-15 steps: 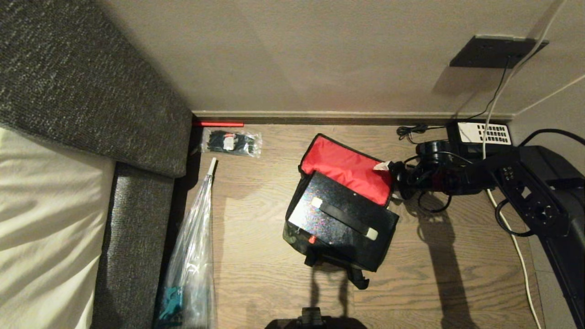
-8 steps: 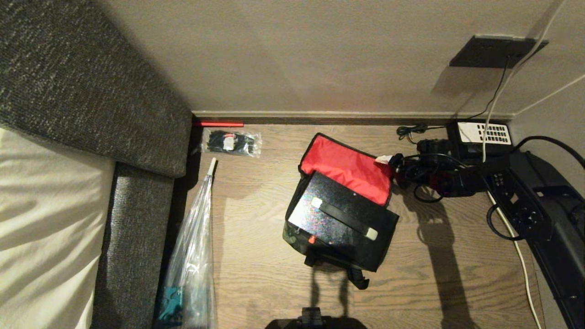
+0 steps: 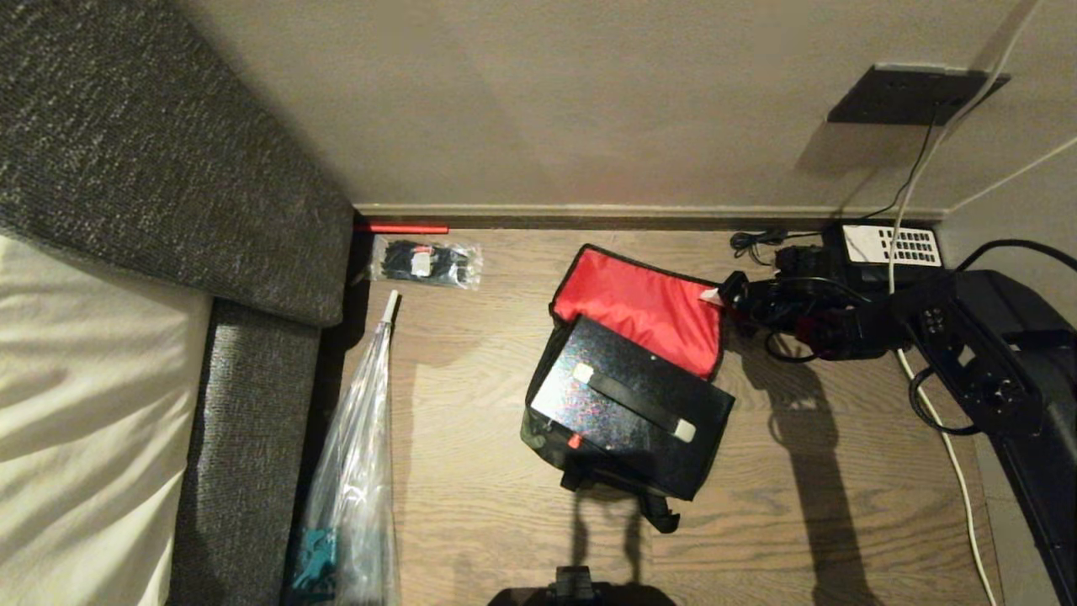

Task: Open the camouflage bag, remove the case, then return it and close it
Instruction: Close the top of the storage box

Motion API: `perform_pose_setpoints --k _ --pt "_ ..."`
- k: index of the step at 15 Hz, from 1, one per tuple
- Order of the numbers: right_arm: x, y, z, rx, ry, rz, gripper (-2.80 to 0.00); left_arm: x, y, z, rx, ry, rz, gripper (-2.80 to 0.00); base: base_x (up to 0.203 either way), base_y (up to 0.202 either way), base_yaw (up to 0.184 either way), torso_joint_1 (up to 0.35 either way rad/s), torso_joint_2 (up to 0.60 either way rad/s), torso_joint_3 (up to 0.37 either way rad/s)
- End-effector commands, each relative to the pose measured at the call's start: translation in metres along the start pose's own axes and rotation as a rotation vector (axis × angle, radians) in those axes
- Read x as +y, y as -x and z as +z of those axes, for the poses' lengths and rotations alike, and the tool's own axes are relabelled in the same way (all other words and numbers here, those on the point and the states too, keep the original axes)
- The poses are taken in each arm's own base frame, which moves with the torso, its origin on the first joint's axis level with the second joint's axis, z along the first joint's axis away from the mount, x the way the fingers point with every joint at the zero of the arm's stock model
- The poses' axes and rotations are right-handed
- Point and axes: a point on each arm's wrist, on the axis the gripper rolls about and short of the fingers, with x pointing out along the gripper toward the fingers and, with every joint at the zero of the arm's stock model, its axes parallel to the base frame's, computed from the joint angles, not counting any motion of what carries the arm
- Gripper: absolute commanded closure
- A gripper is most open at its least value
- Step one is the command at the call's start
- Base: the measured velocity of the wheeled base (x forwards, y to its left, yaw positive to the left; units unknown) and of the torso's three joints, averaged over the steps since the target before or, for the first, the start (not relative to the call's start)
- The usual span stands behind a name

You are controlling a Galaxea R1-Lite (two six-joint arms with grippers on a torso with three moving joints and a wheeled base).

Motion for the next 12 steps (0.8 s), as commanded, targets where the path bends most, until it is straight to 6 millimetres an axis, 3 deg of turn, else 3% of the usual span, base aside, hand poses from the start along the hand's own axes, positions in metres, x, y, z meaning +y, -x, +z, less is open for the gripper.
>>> perform_pose_setpoints --k 1,4,7,9,12 --pt "0.004 0.016 -0.005 0.016 0.081 -0.016 0.0 0.0 0.0 -0.001 0.001 -0.001 0.0 0.0 0.0 0.0 0.0 0.0 0.0 0.0" --pt "-0.019 0.039 -0.039 0.138 0.253 -0.118 0.0 0.0 0.0 0.0 0.0 -0.001 0.001 0.0 0.0 0.0 0.0 0.0 0.0 0.0" --pt "-0.028 0.069 -0.069 0.276 0.56 -0.149 0.0 0.0 0.0 -0.001 0.0 -0.001 0.001 0.0 0.0 0.0 0.0 0.0 0.0 0.0" --pt "-0.02 0.079 -0.079 0.314 0.668 -0.126 0.0 0.0 0.0 0.0 0.0 -0.001 0.001 0.0 0.0 0.0 0.0 0.0 0.0 0.0" --pt "-0.01 0.077 -0.077 0.263 0.79 -0.069 0.0 0.0 0.0 0.0 0.0 -0.001 0.002 0.0 0.0 0.0 0.0 0.0 0.0 0.0"
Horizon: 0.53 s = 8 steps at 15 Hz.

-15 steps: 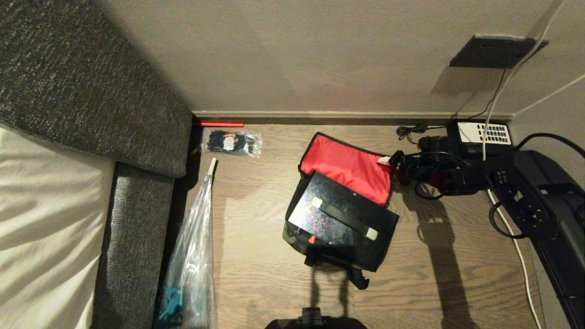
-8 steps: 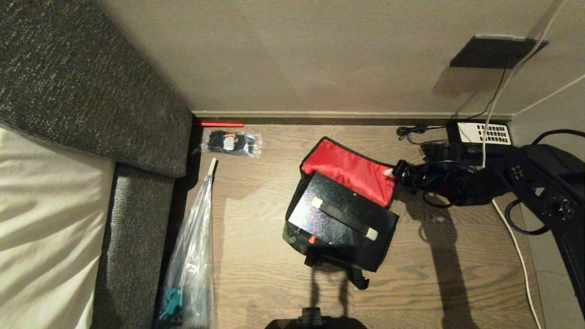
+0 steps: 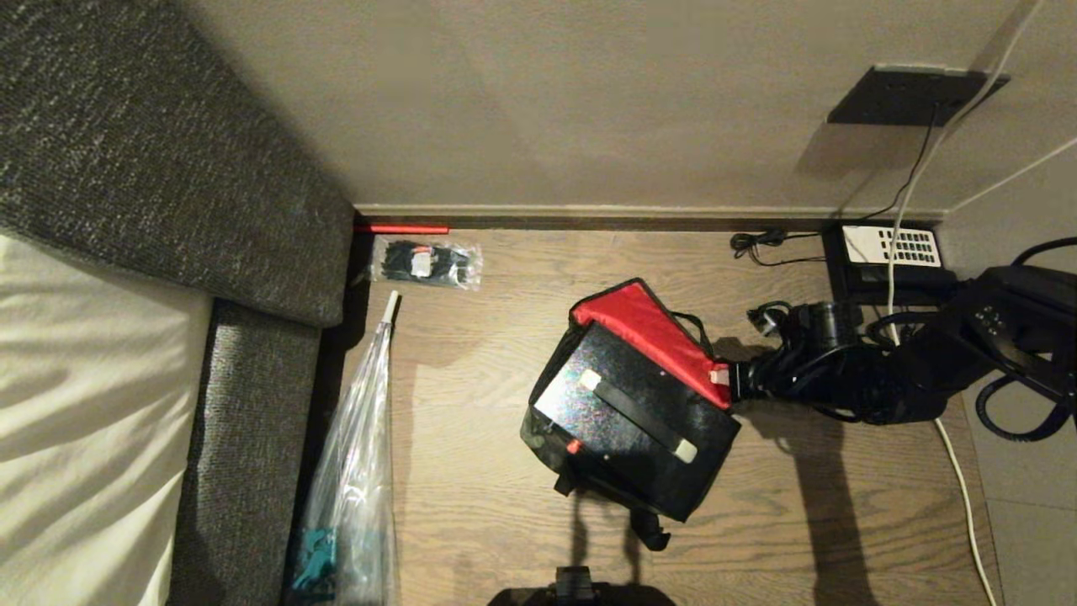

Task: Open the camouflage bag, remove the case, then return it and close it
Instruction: Close the top of the storage box

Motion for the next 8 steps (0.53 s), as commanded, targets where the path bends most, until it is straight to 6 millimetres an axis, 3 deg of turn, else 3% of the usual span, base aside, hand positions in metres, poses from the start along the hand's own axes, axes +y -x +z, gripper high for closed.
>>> perform_pose_setpoints --k 1,8 --pt "0.0058 0.0086 0.0031 -0.031 0.119 0.008 0.0 0.0 -0.0001 -0.0009 0.001 0.0 0.001 0.0 0.0 0.0 0.0 0.0 0.0 0.0" --pt "0.0085 0.0167 -0.0059 -0.072 0.548 0.027 0.0 0.0 -0.0001 -0.0008 0.001 0.0 0.001 0.0 0.0 0.0 0.0 0.0 0.0 0.0"
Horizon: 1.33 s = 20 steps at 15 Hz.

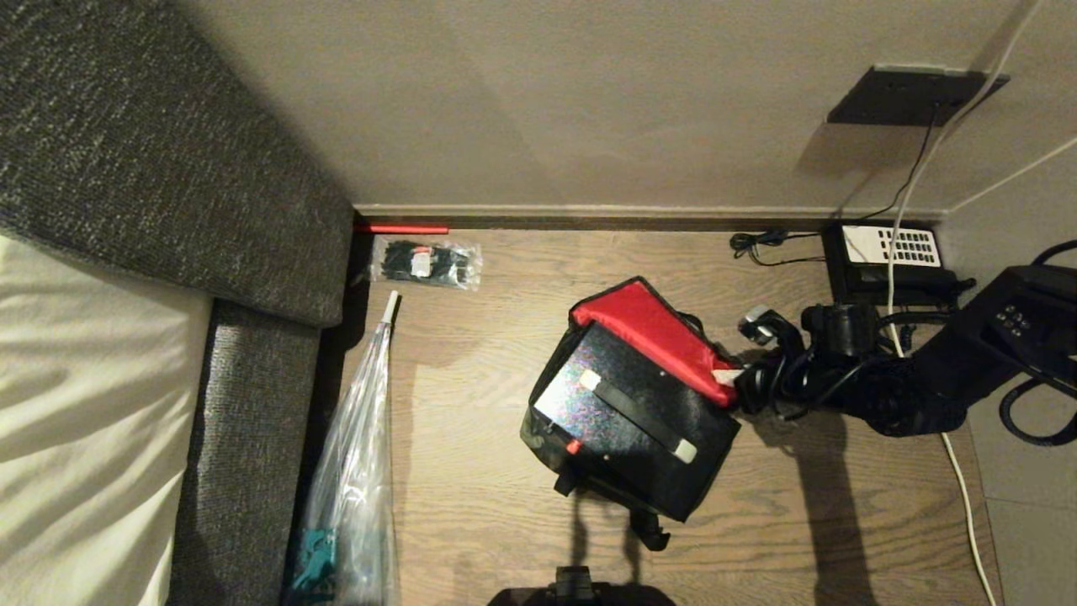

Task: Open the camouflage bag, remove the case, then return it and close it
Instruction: Close the top of the storage box

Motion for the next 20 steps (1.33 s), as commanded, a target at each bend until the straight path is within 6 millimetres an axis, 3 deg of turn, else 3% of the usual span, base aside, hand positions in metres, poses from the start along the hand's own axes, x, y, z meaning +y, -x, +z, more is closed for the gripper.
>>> perform_pose_setpoints --k 1,10,20 --pt "0.004 0.002 -0.001 -0.089 0.143 0.036 0.0 0.0 0.0 -0.001 0.001 0.0 0.001 0.0 0.0 0.0 0.0 0.0 0.0 0.0" --pt "0.012 0.015 0.009 -0.393 0.453 0.223 0.0 0.0 0.0 -0.001 0.001 0.0 0.001 0.0 0.0 0.0 0.0 0.0 0.0 0.0" --pt "0.021 0.079 0.056 -0.483 0.496 0.175 0.0 0.0 0.0 -0.001 0.0 0.0 0.001 0.0 0.0 0.0 0.0 0.0 0.0 0.0"
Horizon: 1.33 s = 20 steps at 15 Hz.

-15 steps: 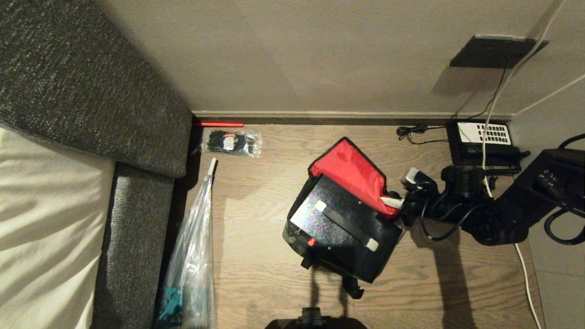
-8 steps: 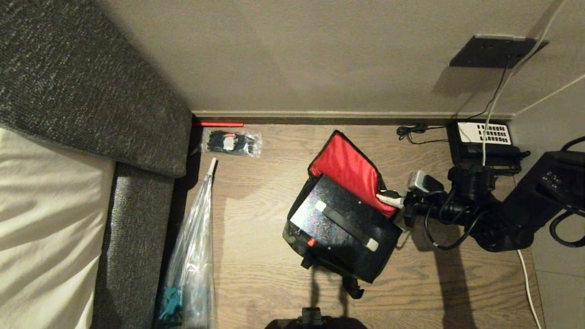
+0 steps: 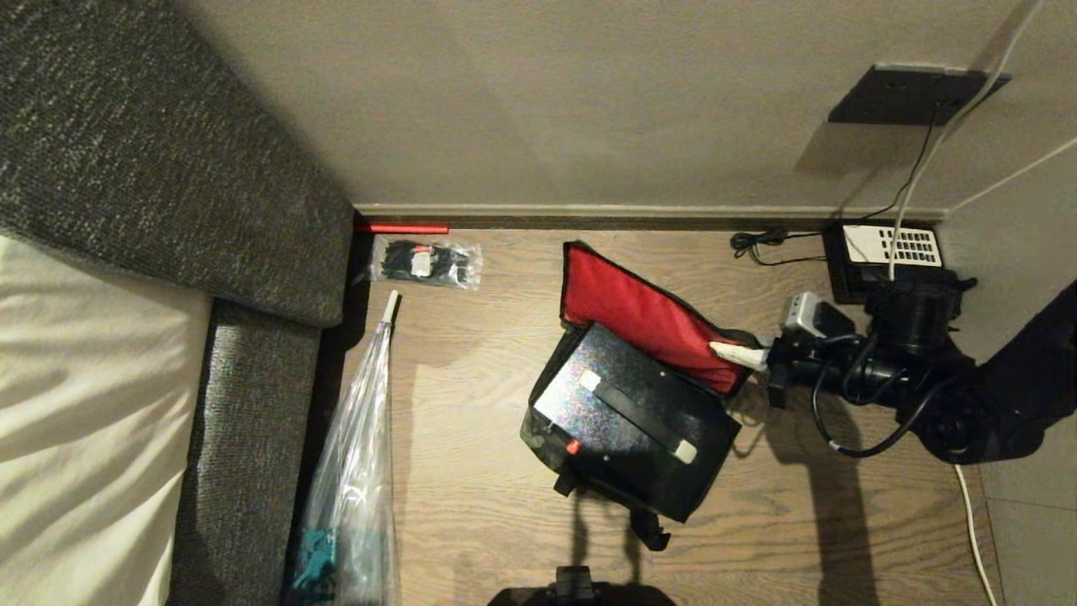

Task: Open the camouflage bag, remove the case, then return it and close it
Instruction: Close the top of the storage box

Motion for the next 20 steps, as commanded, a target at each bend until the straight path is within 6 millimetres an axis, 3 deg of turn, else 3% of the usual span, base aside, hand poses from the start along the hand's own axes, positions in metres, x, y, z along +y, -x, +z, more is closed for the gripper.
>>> perform_pose_setpoints --k 1,6,12,16,20 --pt "-0.006 0.009 0.025 -0.041 0.052 -0.027 0.0 0.0 0.0 -0.001 0.0 0.0 0.002 0.0 0.0 0.0 0.0 0.0 0.0 0.0" --pt "-0.003 0.018 0.033 -0.039 0.04 -0.025 0.0 0.0 0.0 -0.001 0.0 0.0 0.0 0.0 0.0 0.0 0.0 0.0 0.0 0.0" --pt "0.037 -0.003 -0.025 0.061 -0.033 0.108 0.0 0.0 0.0 -0.001 0.001 0.0 0.002 0.0 0.0 0.0 0.0 0.0 0.0 0.0" --pt "0.08 -0.013 -0.053 0.116 -0.085 0.235 0.0 0.0 0.0 -0.001 0.001 0.0 0.0 0.0 0.0 0.0 0.0 0.0 0.0 0.0" --pt "0.098 -0.023 -0.075 0.146 -0.077 0.296 0.0 0.0 0.0 -0.001 0.001 0.0 0.002 0.0 0.0 0.0 0.0 0.0 0.0 0.0"
